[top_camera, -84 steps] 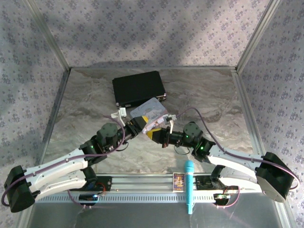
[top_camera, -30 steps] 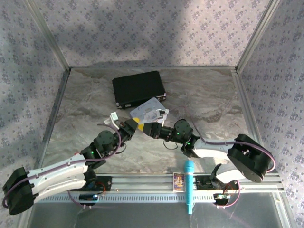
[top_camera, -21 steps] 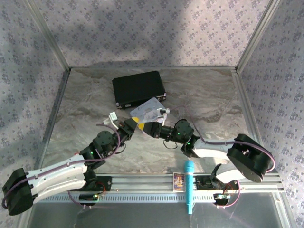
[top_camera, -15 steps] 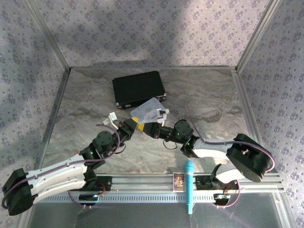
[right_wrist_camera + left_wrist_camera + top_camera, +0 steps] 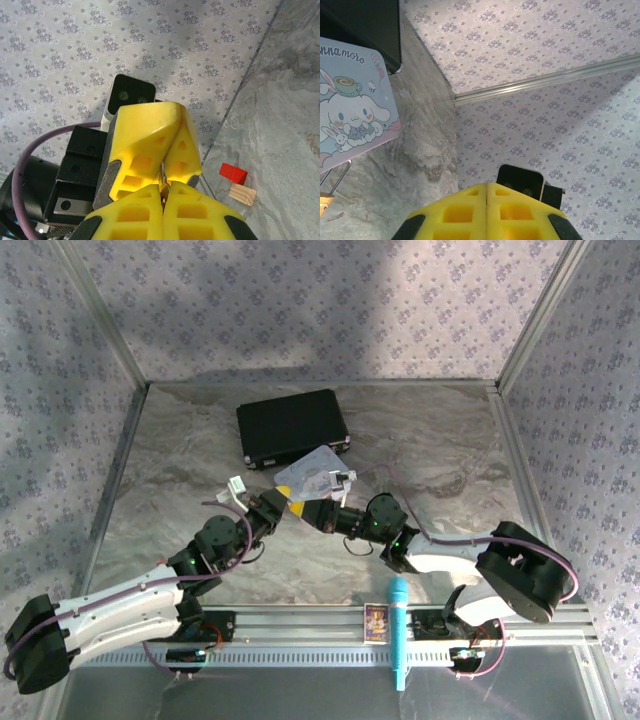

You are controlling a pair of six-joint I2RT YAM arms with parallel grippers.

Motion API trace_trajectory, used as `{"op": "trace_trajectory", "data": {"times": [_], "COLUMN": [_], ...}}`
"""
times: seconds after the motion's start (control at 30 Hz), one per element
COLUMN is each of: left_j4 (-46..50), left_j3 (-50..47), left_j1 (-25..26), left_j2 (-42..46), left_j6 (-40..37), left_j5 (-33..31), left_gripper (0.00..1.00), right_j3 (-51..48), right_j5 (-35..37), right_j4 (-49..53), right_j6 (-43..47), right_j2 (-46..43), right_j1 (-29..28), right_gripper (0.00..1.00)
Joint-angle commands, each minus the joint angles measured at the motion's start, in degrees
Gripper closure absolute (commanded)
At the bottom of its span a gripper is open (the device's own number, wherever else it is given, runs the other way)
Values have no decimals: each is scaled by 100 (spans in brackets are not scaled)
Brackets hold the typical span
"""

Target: Unlock the padlock with the key

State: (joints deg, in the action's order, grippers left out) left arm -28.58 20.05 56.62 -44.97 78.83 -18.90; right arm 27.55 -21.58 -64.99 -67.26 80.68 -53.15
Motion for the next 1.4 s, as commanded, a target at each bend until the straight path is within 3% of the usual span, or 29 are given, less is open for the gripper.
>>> {"op": "trace_trajectory", "data": {"times": [0.0, 0.1, 0.13, 0.27, 0.33, 0.4, 0.5, 0.57, 0.7, 0.8, 0.87, 1.13, 1.37], "left_j4": [-78, 81, 149, 865, 1597, 2496, 3726, 4335, 4649, 4129, 3930, 3433, 2232], "left_j3": [-41, -64, -69, 79, 342, 722, 1448, 1938, 2529, 2512, 2556, 2792, 2679], "left_j1": [-19, -19, -19, -22, -19, -24, -28, -28, -30, -28, -20, 121, 76], "left_j2": [77, 120, 146, 315, 422, 444, 167, -233, -1186, -1764, -2202, -3560, -4503], "left_j6": [100, 142, 176, 87, -63, -293, -859, -1274, -1930, -2190, -2303, -2607, -2626], "left_j5": [-18, -77, -116, -306, -404, -547, -617, -458, 206, 721, 946, 1085, 1125], "left_gripper": [100, 100, 89, 29, 15, 8, 7, 10, 22, 30, 30, 33, 34], "right_j3": [-49, -139, -158, -224, -275, -309, -195, 168, 327, 140, 10, -279, -565], "right_j5": [-4, 40, 38, -2, 22, 27, 51, 243, 579, 581, 567, 504, 504], "right_j4": [-384, -291, -220, 377, 792, 1268, 2594, 4300, 5828, 6254, 6466, 6876, 6813], "right_j6": [57, 90, 120, 254, 329, 390, 754, 1327, 1752, 1742, 1758, 1851, 1770], "right_j2": [-38, -156, -201, -459, -612, -754, -1070, -1362, -1772, -2037, -2193, -2568, -2830], "right_j1": [-4, 43, 56, 152, 237, 351, 489, 503, 666, 965, 1170, 1555, 1645], "right_gripper": [100, 100, 100, 100, 100, 100, 100, 100, 100, 100, 100, 100, 100]}}
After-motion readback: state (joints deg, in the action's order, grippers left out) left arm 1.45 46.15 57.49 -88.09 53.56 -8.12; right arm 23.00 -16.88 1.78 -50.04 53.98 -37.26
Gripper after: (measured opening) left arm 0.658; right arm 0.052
